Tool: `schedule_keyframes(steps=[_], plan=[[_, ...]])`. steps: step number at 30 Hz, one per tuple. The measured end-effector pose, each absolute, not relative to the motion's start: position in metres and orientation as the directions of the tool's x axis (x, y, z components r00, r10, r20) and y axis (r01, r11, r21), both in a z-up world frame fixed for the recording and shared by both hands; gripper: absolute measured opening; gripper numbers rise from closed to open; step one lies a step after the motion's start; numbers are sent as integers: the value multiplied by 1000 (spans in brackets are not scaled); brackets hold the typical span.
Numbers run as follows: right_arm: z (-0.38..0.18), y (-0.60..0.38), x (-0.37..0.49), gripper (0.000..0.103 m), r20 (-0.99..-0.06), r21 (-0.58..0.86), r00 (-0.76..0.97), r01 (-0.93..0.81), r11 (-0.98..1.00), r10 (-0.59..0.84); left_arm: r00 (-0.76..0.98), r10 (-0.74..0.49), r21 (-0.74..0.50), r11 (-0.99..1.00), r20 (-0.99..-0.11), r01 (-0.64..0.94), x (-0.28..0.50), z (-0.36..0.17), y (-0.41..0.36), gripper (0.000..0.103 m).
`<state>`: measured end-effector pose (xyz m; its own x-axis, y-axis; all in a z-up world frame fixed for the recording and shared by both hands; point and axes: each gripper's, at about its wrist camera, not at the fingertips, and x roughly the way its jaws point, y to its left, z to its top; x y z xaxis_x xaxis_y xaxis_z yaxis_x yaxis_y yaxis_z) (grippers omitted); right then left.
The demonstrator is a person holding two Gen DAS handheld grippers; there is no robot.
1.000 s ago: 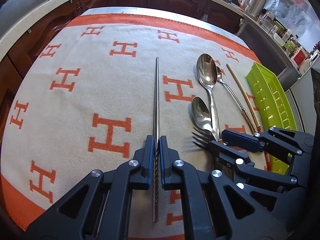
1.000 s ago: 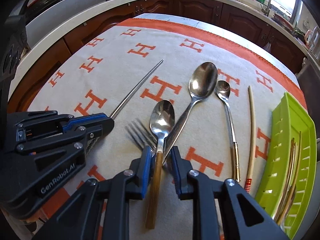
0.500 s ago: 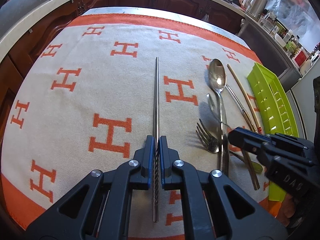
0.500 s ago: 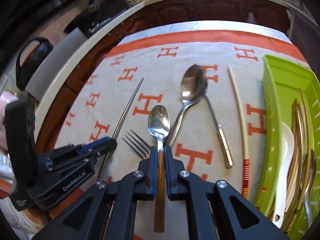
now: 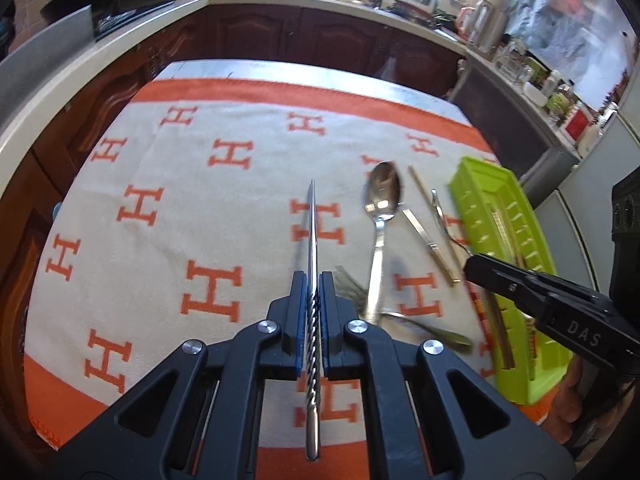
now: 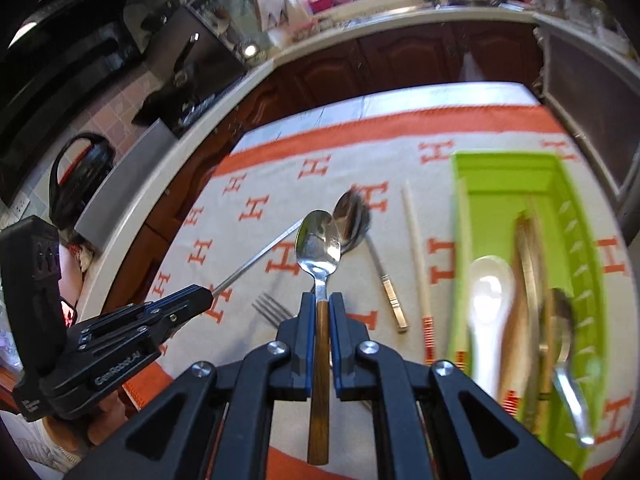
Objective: Organize utensils
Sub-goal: 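Lower the chopstick and spoon into the green tray and open both grippers, then withdraw both open grippers from the tray back over the remaining utensils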
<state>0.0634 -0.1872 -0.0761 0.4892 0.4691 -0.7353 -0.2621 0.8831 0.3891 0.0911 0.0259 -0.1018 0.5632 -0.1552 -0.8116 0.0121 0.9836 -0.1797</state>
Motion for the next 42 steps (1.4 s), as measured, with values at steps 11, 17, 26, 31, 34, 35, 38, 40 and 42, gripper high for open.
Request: schedule_keyframes(steps=[11, 17, 26, 31, 34, 35, 38, 40, 42], plan=[[-66, -271, 40, 6, -733, 325, 606, -89, 942, 310, 610, -305, -210, 952, -732, 223, 91, -39, -80, 3], [-86, -299, 38, 6, -772, 305, 585, -5, 952, 250, 626, -343, -180, 934, -701, 310, 88, -31, -142, 3], [-97, -314, 39, 10, -789, 344, 550, 27, 939, 273, 453, -302, -171, 936, -839, 308, 97, -94, -188, 4], [-94, -317, 37, 10, -774, 365, 565, 27, 931, 287, 371, -324, -205, 923, -870, 325, 93, -108, -187, 5], [-94, -316, 36, 10, -771, 366, 567, 25, 930, 289, 357, -333, -214, 918, -873, 333, 87, -107, -184, 8], [-94, -316, 35, 10, -771, 366, 567, 24, 930, 289, 355, -333, -215, 918, -873, 332, 86, -106, -181, 9], [-93, -315, 35, 10, -770, 370, 567, 24, 929, 292, 351, -331, -218, 921, -876, 324, 87, -104, -173, 11], [-93, -315, 35, 10, -771, 368, 567, 24, 929, 291, 348, -330, -224, 923, -877, 312, 86, -103, -167, 11], [-92, -314, 34, 10, -771, 369, 566, 24, 929, 291, 350, -322, -221, 929, -880, 298, 86, -102, -159, 11]])
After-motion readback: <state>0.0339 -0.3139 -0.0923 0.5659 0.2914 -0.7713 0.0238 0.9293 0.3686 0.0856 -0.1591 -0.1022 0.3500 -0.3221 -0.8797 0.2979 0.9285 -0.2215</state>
